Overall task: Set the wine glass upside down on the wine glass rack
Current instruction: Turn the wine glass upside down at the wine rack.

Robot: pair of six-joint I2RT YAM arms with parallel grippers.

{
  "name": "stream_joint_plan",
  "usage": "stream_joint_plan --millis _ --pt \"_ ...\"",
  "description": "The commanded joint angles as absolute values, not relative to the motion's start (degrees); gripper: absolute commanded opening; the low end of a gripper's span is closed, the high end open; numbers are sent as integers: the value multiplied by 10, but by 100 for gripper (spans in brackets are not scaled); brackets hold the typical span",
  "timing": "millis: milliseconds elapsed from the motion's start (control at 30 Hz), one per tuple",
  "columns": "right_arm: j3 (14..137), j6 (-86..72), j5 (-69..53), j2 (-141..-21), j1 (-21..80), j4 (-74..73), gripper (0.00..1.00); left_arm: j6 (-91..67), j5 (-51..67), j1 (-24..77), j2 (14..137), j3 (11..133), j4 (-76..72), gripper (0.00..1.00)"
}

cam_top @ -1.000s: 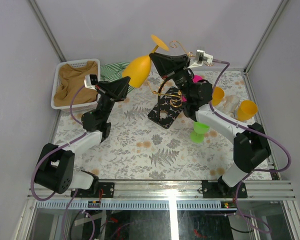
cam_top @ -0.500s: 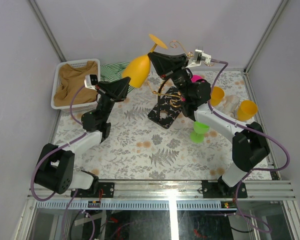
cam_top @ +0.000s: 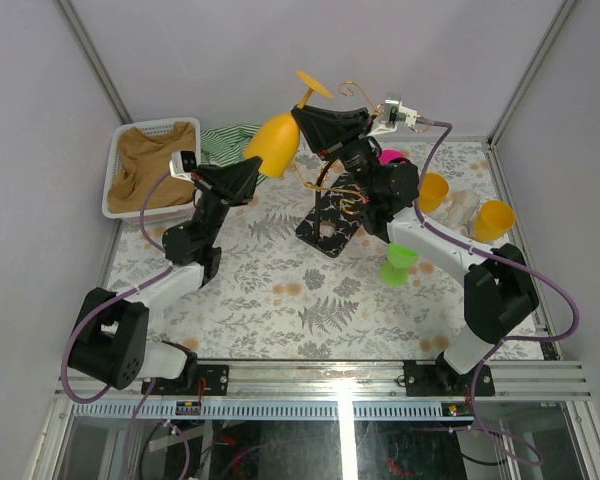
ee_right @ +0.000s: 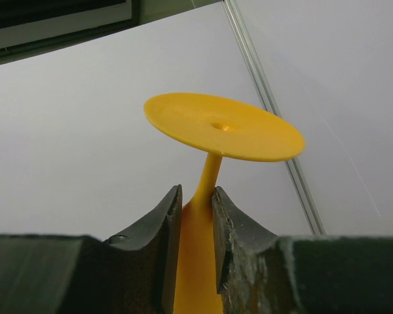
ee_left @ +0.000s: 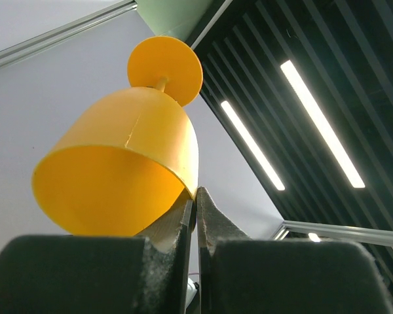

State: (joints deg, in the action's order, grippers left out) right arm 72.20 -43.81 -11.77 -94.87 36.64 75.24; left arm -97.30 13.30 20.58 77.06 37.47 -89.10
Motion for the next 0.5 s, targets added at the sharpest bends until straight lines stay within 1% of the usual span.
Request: stream_joint_plan --millis 0,33,167,367,400,433,467 --pt "753 -429 -149 -950 382 761 22 -976 158 211 760 373 -924 0" --pt "753 -429 -149 -950 382 759 16 -977 158 211 761 373 -924 0" --pt "755 -430 -150 -950 382 754 1 -977 159 211 762 372 -924 0" --pt "743 -419 -141 -946 382 745 0 -980 167 211 762 365 -923 5" --pt "740 -410 -139 -943 382 738 0 -980 168 211 762 362 -923 7" --pt "737 -399 -136 -938 382 727 0 -980 168 211 763 359 -923 11" --pt "734 -385 -134 -931 382 716 0 -981 167 210 763 355 -923 13"
